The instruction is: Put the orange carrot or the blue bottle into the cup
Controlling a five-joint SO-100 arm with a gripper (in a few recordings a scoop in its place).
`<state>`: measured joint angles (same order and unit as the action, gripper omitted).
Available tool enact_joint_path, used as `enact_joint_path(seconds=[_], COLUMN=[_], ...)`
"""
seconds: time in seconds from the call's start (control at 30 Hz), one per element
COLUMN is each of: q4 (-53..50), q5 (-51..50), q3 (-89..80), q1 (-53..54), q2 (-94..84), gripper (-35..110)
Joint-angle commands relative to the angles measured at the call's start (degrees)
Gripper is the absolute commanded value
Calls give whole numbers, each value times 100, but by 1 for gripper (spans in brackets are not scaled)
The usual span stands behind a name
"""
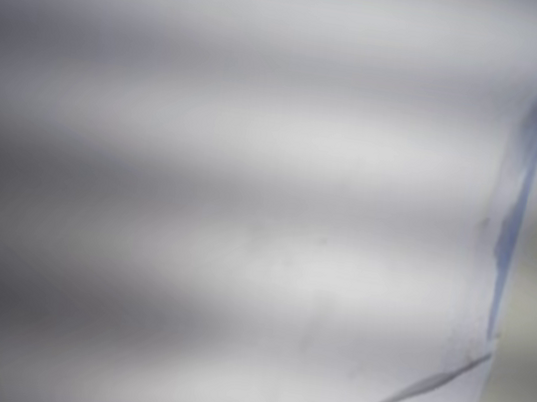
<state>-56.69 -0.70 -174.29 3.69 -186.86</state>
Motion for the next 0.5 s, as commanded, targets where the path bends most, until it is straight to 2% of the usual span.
enact_joint_path(seconds=[0.0,0.47], q4=[70,149], q5=[-62,18], q3=[-123,-299], q1=[-35,-35], q2=[-185,-193], gripper=[8,8])
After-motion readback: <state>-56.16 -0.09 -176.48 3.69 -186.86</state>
